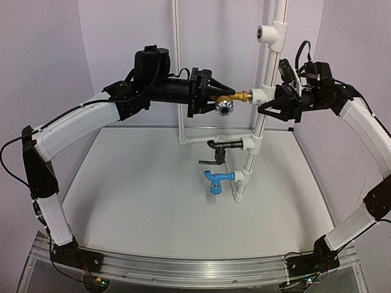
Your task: Install the water faucets
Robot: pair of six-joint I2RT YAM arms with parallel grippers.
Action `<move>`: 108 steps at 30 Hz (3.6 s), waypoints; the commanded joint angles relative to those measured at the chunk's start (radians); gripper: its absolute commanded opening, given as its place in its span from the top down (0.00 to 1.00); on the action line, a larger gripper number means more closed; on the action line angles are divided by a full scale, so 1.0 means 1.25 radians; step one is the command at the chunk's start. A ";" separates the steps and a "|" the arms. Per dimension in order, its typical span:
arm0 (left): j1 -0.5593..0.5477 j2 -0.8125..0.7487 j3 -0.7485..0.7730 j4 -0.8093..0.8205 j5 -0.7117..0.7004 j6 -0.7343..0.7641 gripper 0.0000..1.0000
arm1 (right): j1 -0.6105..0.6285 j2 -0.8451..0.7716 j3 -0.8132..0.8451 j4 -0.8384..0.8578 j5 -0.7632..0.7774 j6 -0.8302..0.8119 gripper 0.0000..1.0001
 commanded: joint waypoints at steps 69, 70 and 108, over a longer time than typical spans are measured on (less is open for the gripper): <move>-0.151 -0.181 -0.142 -0.092 -0.554 2.038 0.46 | 0.000 0.056 0.054 -0.056 -0.005 0.117 1.00; -0.151 -0.188 -0.149 -0.084 -0.557 2.024 0.43 | -0.006 0.059 0.056 -0.055 -0.005 0.118 1.00; 0.026 -0.287 -0.258 0.050 -0.284 -0.049 0.00 | -0.037 0.079 0.068 -0.039 0.044 0.102 1.00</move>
